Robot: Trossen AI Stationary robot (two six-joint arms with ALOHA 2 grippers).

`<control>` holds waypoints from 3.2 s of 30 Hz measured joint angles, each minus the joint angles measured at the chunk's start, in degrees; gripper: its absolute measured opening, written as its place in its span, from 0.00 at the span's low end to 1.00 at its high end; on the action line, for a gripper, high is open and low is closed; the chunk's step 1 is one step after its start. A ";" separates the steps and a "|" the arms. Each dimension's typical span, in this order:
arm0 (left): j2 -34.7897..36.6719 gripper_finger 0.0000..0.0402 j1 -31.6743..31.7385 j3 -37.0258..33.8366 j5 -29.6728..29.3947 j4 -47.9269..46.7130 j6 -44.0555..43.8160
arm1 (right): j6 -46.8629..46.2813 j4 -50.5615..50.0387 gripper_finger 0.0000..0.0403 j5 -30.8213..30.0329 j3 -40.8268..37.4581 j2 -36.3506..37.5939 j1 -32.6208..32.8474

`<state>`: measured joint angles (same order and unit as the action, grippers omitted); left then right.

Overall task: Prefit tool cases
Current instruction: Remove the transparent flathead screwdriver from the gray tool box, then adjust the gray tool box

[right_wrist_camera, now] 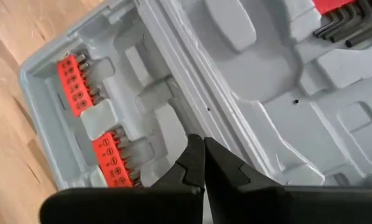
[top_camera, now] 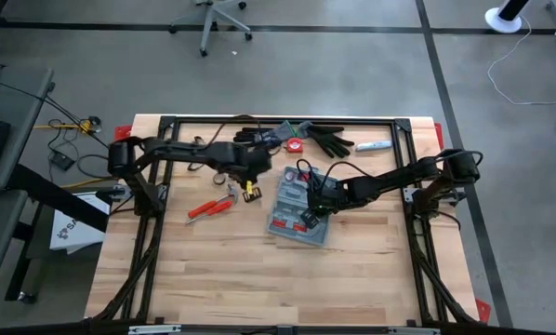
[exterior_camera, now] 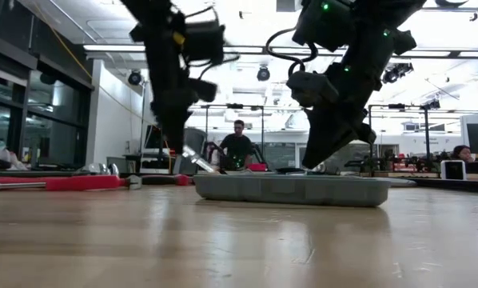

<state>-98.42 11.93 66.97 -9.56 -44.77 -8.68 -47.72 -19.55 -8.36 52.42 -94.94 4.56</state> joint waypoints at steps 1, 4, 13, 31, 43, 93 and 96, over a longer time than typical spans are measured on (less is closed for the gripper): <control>0.36 0.07 0.61 -1.64 -0.09 0.87 -1.57 | -0.02 -0.06 0.00 0.00 0.00 0.00 0.00; 0.60 0.07 1.94 -5.57 -0.46 4.30 -5.71 | -0.02 0.00 0.00 0.00 0.02 0.02 0.00; 0.67 0.13 2.24 -7.36 -0.11 13.21 -15.24 | -0.31 0.34 0.00 0.65 0.11 0.11 0.00; 5.59 0.28 1.21 -7.36 4.81 12.59 -14.09 | -1.16 0.02 0.00 1.33 0.17 0.18 0.02; 5.48 0.11 -5.10 -7.27 9.41 22.84 -13.59 | -1.27 -5.70 0.00 -1.70 0.22 2.08 1.49; -7.98 0.00 -13.98 -7.34 24.93 26.86 -15.26 | -14.00 14.29 0.00 0.07 -18.78 12.33 0.59; -6.09 0.00 -13.87 -7.34 23.93 25.46 -15.24 | -16.26 14.13 0.00 -3.53 -18.80 15.05 1.86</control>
<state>-104.51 -1.93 59.64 14.37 -19.31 -23.92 -63.98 -5.42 -11.89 33.63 -79.89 6.41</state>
